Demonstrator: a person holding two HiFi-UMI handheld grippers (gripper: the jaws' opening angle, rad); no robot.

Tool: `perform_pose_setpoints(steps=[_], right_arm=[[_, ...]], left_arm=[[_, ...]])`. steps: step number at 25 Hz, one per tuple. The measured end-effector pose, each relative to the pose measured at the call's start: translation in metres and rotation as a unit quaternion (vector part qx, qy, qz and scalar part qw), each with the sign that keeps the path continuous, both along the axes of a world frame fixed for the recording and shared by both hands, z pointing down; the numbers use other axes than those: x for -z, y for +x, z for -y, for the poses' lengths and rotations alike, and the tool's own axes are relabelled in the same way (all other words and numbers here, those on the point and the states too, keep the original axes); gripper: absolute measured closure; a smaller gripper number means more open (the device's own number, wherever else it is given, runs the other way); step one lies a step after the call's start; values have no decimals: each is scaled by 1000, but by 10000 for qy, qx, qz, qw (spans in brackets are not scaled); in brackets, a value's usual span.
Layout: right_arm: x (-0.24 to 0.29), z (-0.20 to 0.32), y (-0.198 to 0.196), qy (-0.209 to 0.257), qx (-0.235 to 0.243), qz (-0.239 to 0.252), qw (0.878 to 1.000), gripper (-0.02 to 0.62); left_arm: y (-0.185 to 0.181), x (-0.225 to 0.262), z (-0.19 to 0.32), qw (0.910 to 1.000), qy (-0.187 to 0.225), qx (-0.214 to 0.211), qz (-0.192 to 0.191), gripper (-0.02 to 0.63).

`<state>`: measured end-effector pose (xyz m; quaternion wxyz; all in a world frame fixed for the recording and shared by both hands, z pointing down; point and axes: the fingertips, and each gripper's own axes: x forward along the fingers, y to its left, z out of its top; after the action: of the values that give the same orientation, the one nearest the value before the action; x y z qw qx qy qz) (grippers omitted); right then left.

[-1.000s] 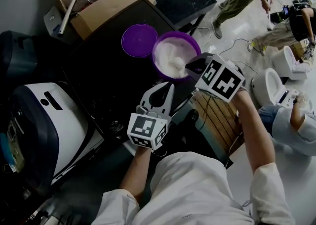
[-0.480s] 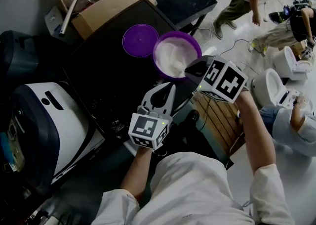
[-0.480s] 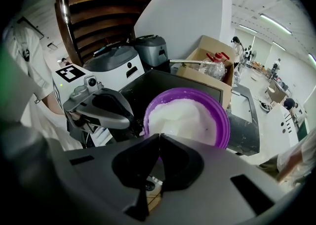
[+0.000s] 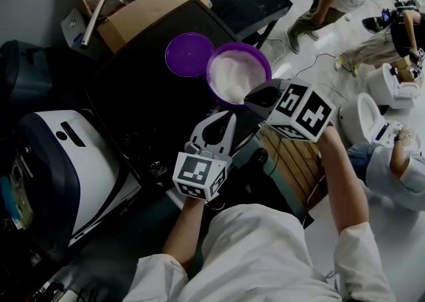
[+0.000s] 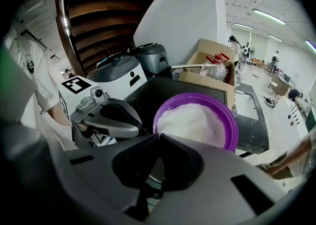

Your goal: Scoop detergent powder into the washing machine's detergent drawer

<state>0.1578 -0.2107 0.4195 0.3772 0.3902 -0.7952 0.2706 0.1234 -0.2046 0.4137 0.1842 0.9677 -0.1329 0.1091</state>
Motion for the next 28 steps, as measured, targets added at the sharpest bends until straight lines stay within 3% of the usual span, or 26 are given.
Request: perform_pose_setpoints(steps=[6, 12, 20, 28], right_arm=[[2, 2, -2, 14, -476, 577, 9972, 586], [3, 3, 3, 33, -1161, 1203, 9859, 586], [1, 2, 12, 23, -2161, 2159, 9522, 588], [-2, 1, 19, 17, -2726, 2754, 9219, 588]], left_arm=[[-2, 0, 0, 10000, -3, 12, -8, 586], [-3, 1, -1, 10000, 7, 6, -15, 586], [-5, 2, 0, 10000, 12, -3, -26, 586], [-3, 3, -2, 10000, 16, -50, -25, 588]])
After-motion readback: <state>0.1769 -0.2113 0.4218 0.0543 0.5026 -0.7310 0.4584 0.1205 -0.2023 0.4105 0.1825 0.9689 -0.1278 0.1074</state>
